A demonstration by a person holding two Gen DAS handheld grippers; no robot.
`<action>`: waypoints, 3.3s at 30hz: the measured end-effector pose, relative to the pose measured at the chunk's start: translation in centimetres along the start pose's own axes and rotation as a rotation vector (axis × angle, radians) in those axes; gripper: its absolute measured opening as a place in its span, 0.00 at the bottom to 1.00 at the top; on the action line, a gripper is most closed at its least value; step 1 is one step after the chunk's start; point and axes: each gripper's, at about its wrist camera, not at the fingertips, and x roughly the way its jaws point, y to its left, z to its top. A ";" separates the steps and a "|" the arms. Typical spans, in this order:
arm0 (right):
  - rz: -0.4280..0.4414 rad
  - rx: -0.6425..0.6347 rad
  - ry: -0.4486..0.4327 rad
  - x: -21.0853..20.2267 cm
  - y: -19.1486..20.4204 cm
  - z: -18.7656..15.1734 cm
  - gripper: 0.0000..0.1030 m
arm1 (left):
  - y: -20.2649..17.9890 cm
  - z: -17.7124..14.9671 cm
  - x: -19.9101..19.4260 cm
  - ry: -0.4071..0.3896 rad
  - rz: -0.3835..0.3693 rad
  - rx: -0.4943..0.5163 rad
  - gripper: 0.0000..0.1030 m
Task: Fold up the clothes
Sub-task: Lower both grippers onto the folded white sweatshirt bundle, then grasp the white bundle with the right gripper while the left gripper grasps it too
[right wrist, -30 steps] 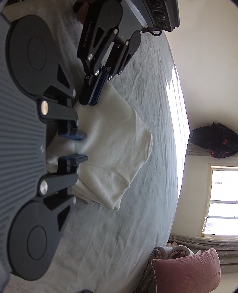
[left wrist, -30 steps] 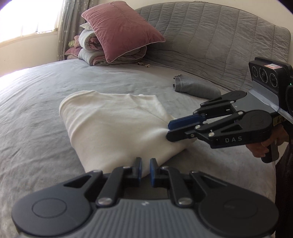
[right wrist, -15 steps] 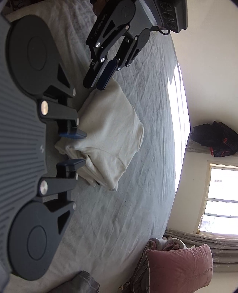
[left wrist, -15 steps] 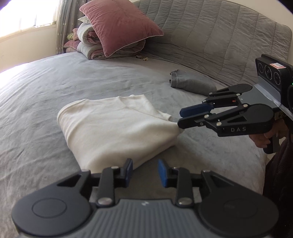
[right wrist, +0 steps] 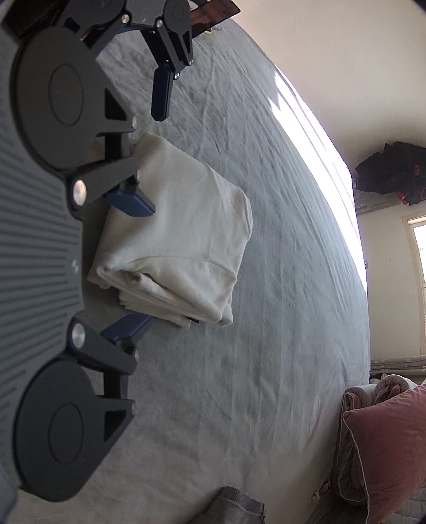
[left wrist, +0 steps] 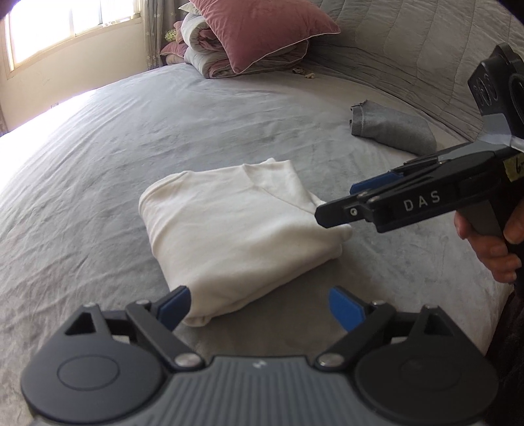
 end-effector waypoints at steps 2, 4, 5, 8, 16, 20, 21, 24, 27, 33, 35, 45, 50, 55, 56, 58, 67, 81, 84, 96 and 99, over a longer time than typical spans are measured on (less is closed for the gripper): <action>0.009 0.046 0.024 0.3 -0.4 0.3 0.69 | 0.3 0.1 0.2 0.025 0.015 -0.012 0.96; 0.010 0.083 0.043 0.6 -0.8 0.4 0.70 | 0.6 0.1 0.5 0.048 0.030 -0.023 0.97; 0.007 0.096 0.050 0.7 -1.0 0.4 0.70 | 0.8 0.1 0.7 0.065 0.036 -0.030 0.97; 0.012 0.147 0.072 1.0 -1.8 0.6 0.70 | 1.4 -0.1 1.3 0.113 0.052 -0.051 0.97; 0.084 0.315 0.137 1.6 -4.0 0.6 0.70 | 4.0 0.1 1.9 0.167 -0.031 -0.136 0.97; 0.113 0.394 0.147 1.7 -5.1 0.7 0.70 | 7.0 0.4 2.4 0.184 -0.118 -0.288 0.97; 0.118 0.411 0.146 1.8 -5.3 0.8 0.70 | 7.9 0.3 2.6 0.187 -0.140 -0.341 0.97; 0.137 0.457 0.147 2.0 -6.0 0.9 0.70 | 10.2 0.1 3.5 0.183 -0.212 -0.497 0.97; 0.162 0.495 0.161 2.7 -6.4 1.0 0.70 | 11.8 -0.2 5.0 0.181 -0.276 -0.635 0.97; 0.189 0.610 0.181 4.1 -7.7 0.7 0.70 | 12.2 -0.2 7.7 0.152 -0.298 -0.724 0.89; 0.202 0.647 0.176 4.3 -8.2 0.7 0.66 | 12.0 -0.1 8.2 0.130 -0.296 -0.728 0.86; 0.241 0.757 0.152 4.8 -9.7 0.2 0.51 | 11.9 0.8 9.7 0.076 -0.257 -0.770 0.68; 0.243 0.732 0.141 4.2 -9.0 0.5 0.41 | 11.5 1.3 9.1 0.082 -0.199 -0.723 0.56; 0.277 0.735 0.118 3.0 -9.0 0.7 0.38 | 10.9 2.6 8.4 0.083 -0.158 -0.687 0.49; 0.285 0.739 0.113 2.7 -9.0 0.7 0.38 | 10.8 2.9 8.2 0.080 -0.152 -0.679 0.48; 0.295 0.748 0.102 2.2 -9.1 0.8 0.38 | 10.6 3.6 7.9 0.074 -0.143 -0.667 0.46; 0.261 0.797 0.062 0.2 -11.1 0.3 0.38 | 8.7 6.5 8.5 0.084 -0.158 -0.628 0.45; 0.237 0.809 0.118 2.3 -10.8 -1.0 0.58 | 9.5 3.6 11.3 0.109 -0.200 -0.755 0.60; 0.220 0.769 0.110 2.3 -9.9 -0.5 0.59 | 8.8 4.0 11.2 0.100 -0.177 -0.724 0.59; 0.210 0.671 0.065 0.1 -7.9 0.9 0.50 | 8.4 4.9 9.5 0.060 -0.149 -0.677 0.48; 0.209 0.662 0.060 -0.1 -7.4 1.1 0.50 | 8.6 5.0 9.0 0.050 -0.153 -0.683 0.47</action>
